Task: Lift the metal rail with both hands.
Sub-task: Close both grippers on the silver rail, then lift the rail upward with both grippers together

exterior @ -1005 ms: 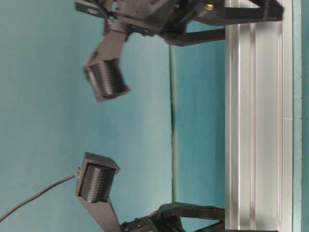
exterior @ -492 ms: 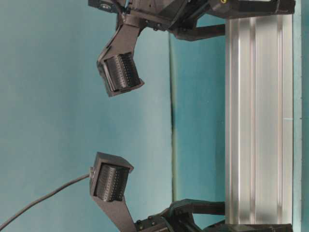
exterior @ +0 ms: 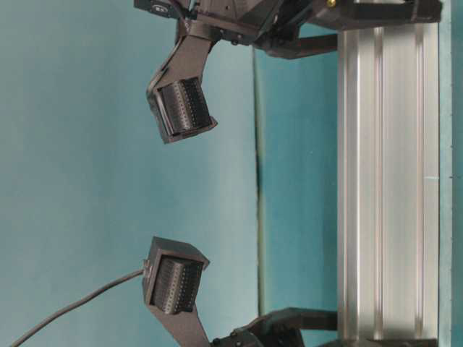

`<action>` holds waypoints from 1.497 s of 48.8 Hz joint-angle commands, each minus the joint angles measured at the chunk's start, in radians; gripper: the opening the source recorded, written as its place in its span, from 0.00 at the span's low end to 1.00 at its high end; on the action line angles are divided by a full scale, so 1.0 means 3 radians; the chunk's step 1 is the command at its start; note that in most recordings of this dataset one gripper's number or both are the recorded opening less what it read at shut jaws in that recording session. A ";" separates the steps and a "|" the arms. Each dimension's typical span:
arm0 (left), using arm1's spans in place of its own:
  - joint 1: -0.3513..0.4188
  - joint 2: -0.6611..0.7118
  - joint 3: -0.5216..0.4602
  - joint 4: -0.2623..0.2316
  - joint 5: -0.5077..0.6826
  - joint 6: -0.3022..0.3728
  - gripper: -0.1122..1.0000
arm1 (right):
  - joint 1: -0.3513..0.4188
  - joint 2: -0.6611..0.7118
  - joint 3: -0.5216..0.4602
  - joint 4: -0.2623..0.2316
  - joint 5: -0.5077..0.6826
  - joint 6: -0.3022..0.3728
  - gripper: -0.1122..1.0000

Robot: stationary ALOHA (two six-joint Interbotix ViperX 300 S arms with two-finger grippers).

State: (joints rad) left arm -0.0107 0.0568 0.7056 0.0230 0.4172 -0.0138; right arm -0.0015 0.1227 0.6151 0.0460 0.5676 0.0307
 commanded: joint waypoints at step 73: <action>0.0015 -0.0920 -0.0286 0.0010 0.0859 0.0010 0.42 | -0.0174 -0.0716 -0.0460 0.0133 0.1048 0.0005 0.45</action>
State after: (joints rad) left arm -0.0092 -0.1810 0.6504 0.0261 0.6504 -0.0138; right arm -0.0430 -0.0614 0.5139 0.0828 0.8560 0.0291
